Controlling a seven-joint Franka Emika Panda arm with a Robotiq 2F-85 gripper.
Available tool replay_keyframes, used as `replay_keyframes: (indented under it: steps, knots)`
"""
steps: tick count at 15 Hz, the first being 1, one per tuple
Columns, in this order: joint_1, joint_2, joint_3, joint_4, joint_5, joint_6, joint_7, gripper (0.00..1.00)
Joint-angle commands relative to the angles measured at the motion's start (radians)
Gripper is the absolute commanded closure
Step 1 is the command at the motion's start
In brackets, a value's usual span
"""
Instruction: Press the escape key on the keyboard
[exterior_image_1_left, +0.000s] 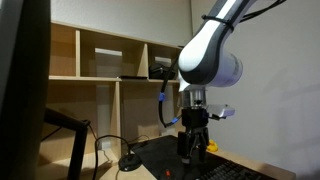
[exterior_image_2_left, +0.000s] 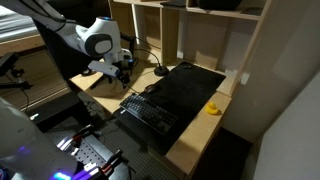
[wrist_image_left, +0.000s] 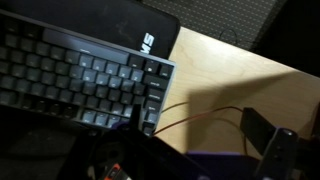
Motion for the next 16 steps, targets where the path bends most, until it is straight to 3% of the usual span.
replay_keyframes:
  steps: [1,2,3,7,14,16]
  knots:
    - [0.012,0.165,0.039,0.110,0.134,0.025,-0.090,0.00]
    - [0.001,0.184,0.050,0.128,0.149,0.018,-0.085,0.00]
    - [-0.006,0.114,0.058,0.070,0.104,0.014,-0.047,0.00]
    - [-0.013,0.178,0.068,0.121,0.119,0.014,-0.046,0.00]
    - [-0.038,0.340,0.085,0.167,0.157,0.273,-0.007,0.00]
    - [-0.048,0.308,0.095,0.143,0.127,0.254,0.011,0.00]
